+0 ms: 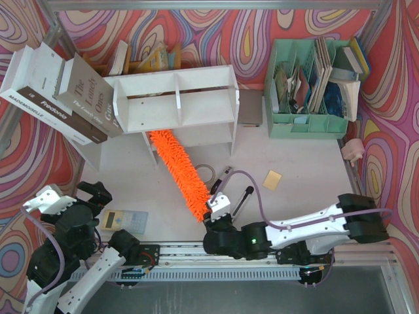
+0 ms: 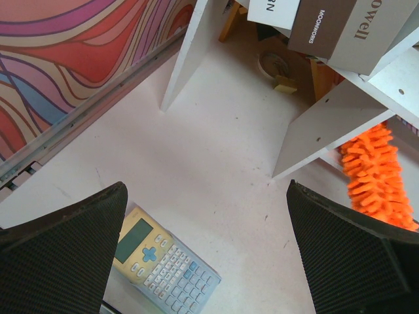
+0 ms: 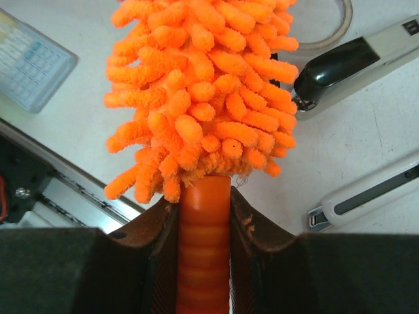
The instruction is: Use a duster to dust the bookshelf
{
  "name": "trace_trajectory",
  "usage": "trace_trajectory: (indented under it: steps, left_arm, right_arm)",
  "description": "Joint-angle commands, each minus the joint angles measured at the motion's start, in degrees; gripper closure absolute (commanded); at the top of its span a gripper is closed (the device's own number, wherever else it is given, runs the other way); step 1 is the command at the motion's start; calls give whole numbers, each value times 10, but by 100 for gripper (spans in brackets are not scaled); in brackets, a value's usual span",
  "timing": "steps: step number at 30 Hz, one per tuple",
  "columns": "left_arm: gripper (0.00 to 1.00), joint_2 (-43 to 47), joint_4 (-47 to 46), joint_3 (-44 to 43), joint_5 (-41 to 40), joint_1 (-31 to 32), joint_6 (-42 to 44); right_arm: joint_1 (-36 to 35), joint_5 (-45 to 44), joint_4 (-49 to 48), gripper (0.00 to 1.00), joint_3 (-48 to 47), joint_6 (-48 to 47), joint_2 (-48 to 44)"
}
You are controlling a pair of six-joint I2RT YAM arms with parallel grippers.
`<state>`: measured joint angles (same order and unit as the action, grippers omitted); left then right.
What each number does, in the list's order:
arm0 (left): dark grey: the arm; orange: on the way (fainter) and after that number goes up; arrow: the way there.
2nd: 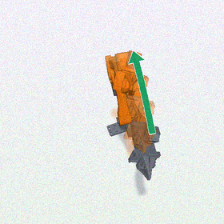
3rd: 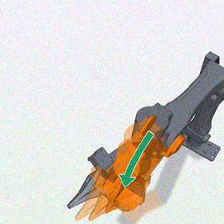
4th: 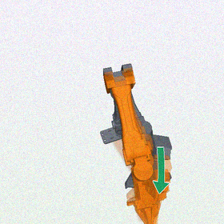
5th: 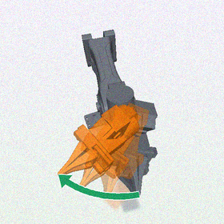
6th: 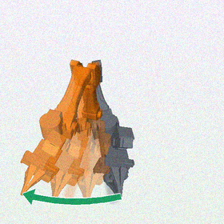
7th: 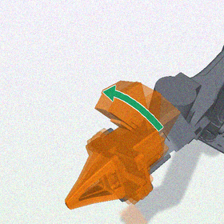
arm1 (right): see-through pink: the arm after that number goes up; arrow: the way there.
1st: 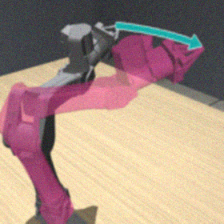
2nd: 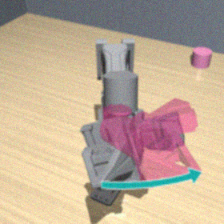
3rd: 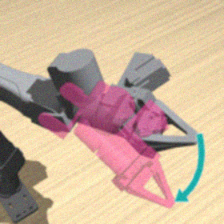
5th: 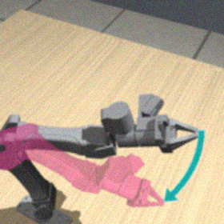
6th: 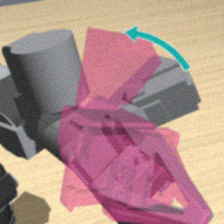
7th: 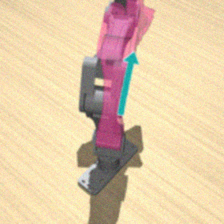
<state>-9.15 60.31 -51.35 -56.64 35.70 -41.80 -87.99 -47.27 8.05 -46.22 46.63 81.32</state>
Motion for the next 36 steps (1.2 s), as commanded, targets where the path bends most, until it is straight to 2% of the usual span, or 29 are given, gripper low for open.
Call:
trace_trajectory:
  steps: [1, 5, 8, 10, 15, 17, 19, 21, 24, 26, 29, 31, 36]
  left_arm:
    - [2, 5, 9, 4, -7, 2, 1]
    - [2, 7, 8, 3, -7, 2, 1]
    - [2, 10, 8, 4, -7, 2, 1]
    - [2, 10, 8, 4, -7, 2, 1]
    - [2, 6, 8, 4, -7, 2, 1]
    - [2, 4, 8, 4, -7, 2, 1]
    - [2, 4, 7, 4, -7, 2, 1]
    - [2, 4, 7, 4, -7, 2, 1]
    - [2, 4, 8, 4, -8, 2, 1]
    - [2, 4, 9, 4, -9, 2, 0]
    - [2, 2, 7, 4, -8, 2, 0]
    - [2, 2, 8, 4, -7, 2, 1]
    - [2, 2, 8, 5, -8, 2, 1]
  right_arm:
    - [-12, -35, -84, 100, 24, -38, -65]
    - [-27, -69, -66, 100, 19, -20, -65]
    - [-27, -101, 3, 100, 12, 61, -63]
    - [-27, -139, 138, 100, -10, 190, -57]
    - [-27, -189, 520, 100, -68, 612, -11]
    - [-27, -188, 585, 100, -88, 680, 16]
    - [-27, -185, 620, 100, -108, 710, 39]
    - [-31, -190, 614, 100, -117, 691, 53]
    - [-40, -199, 488, 100, -112, 516, 42]
    - [-42, -185, 334, 100, -79, 360, 10]
    - [-42, -129, 48, 100, 4, 95, -60]
    - [-42, -88, -78, 100, 37, -21, -75]
    - [-42, -44, -106, 100, -1, -94, -31]
